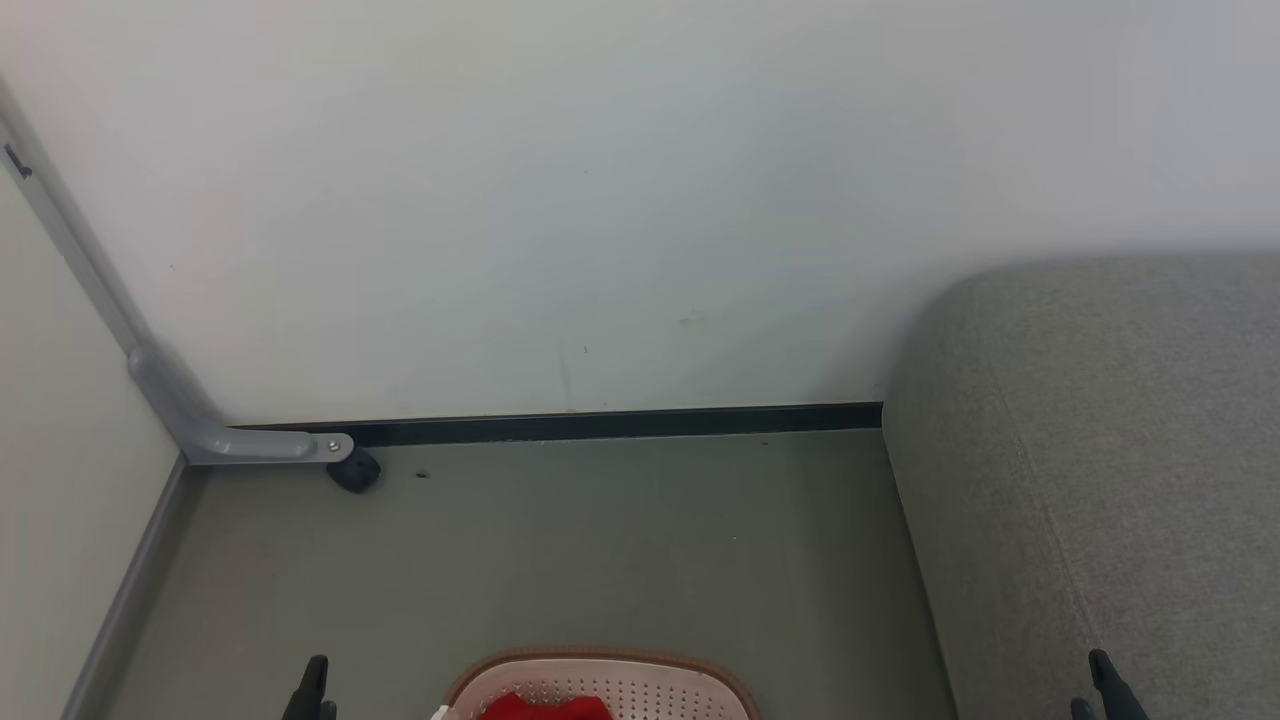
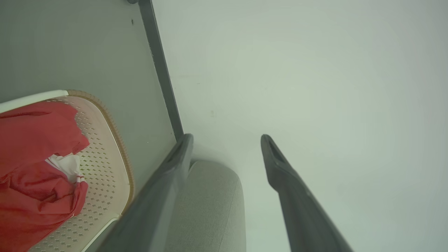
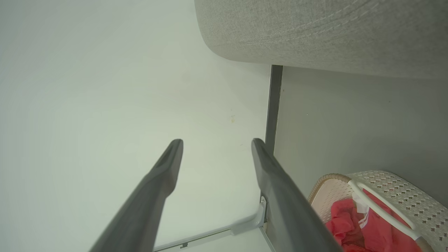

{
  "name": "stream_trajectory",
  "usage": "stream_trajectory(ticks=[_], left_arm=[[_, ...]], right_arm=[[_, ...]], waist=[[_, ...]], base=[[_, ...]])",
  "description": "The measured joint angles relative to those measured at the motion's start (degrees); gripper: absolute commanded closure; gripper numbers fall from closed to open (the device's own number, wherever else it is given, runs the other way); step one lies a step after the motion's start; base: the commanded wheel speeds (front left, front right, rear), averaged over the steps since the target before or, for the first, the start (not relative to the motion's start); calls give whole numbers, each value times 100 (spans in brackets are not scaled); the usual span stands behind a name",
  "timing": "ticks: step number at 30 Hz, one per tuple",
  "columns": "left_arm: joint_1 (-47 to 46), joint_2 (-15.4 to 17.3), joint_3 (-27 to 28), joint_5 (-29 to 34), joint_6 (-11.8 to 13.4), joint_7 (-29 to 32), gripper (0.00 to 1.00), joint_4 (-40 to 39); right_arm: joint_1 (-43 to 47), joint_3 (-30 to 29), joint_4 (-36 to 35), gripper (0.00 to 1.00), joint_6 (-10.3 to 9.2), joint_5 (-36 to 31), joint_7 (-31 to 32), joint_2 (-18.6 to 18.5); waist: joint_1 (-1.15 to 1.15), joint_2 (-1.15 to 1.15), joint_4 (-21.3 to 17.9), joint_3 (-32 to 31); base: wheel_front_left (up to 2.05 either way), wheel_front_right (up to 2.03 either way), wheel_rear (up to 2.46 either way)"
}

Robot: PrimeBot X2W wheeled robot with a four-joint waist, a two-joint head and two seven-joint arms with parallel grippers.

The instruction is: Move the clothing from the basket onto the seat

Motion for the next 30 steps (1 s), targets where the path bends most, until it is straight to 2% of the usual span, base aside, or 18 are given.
stream_trajectory(ticks=[12,17,21,26,30], left_arm=[[-37,2,-165,-14,0,-235,0,-105],[-51,18,-259,43,0,-382,0,-127],[-60,65,-326,297,0,-493,0,-175],[-66,170,-474,713,-1,-627,0,-214],[-89,241,-548,1053,12,-692,0,-236]], right_arm=[[-11,107,-132,0,0,-118,-205,-14],[-45,196,-151,0,0,-364,-354,-51],[-133,315,-156,0,0,-577,-450,-108],[-146,576,-158,0,-4,-1154,-558,-269],[-196,723,-154,0,-79,-1506,-637,-375]], waist=[[0,0,-24,8],[0,0,2,-1],[0,0,19,-10],[0,0,27,-18],[0,0,32,-25]], base=[[0,0,0],[0,0,0],[0,0,0],[0,0,0],[0,0,0]])
